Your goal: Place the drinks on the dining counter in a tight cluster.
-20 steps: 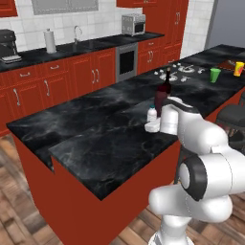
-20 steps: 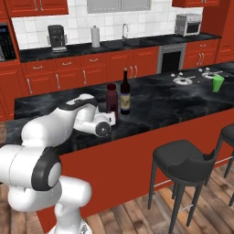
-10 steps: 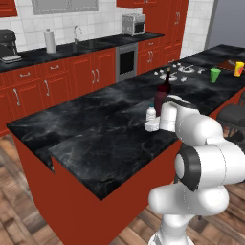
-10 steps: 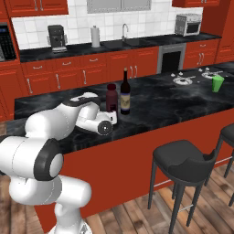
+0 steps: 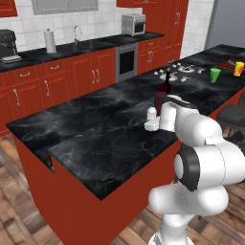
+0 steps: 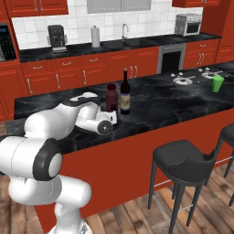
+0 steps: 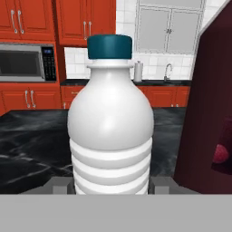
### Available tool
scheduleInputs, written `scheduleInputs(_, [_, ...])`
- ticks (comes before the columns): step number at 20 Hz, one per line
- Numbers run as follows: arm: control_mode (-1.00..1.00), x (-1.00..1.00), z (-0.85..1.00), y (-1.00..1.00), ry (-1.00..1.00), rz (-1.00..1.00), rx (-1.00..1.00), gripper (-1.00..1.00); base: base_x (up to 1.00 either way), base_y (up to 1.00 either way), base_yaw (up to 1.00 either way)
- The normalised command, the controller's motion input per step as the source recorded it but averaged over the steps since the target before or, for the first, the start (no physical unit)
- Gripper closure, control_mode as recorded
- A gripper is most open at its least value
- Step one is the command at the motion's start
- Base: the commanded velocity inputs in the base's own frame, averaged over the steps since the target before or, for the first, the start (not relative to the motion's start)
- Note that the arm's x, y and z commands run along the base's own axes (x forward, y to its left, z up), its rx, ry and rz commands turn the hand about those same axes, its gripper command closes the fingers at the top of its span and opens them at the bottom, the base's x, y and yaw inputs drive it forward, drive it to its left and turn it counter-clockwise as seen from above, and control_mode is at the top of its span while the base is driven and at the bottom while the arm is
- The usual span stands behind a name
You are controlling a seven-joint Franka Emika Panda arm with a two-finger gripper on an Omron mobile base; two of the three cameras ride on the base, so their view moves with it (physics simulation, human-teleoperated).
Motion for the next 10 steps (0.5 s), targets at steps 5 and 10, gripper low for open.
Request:
scheduleInputs(5, [-1.0, 0.0, 0.0, 0.0, 0.0, 0.0, 0.0, -1.0, 0.0, 0.0, 0.0])
scheduleInputs(10, [-1.0, -0.02, -0.01, 0.0, -0.01, 0.0, 0.0, -1.0, 0.0, 0.0, 0.0])
